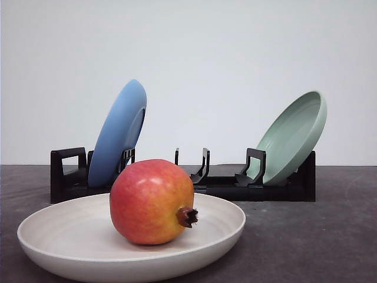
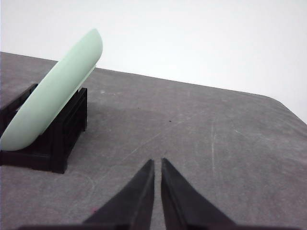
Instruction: Place pomegranate in white plate
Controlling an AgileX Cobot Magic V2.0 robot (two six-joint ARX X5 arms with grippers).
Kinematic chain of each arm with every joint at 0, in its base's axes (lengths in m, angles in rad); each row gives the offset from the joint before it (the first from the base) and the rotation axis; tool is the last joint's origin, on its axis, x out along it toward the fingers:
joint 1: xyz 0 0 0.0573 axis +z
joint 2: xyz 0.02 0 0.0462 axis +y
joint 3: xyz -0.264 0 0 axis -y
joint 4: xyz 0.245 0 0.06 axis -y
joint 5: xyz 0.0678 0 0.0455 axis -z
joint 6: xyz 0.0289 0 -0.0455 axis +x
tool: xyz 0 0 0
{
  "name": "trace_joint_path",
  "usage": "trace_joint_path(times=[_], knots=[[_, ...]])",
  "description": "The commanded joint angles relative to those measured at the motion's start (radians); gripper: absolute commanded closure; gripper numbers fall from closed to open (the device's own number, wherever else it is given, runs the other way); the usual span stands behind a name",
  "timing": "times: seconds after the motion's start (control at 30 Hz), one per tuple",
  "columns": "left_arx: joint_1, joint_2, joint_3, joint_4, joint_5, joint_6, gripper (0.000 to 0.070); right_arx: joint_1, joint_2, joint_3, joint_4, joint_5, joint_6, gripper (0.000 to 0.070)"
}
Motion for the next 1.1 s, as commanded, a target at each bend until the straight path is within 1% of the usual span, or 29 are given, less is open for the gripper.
trace_joint_path(times=[0.0, 1.07], knots=[[0.0, -0.002, -0.01, -0.006, 0.0, -0.004, 0.07, -0.002, -0.001, -0.004, 0.014, 0.003, 0.003, 0.0678], [0.0, -0.002, -0.01, -0.006, 0.0, -0.004, 0.07, -0.002, -0.001, -0.004, 0.014, 0.003, 0.003, 0.0678]])
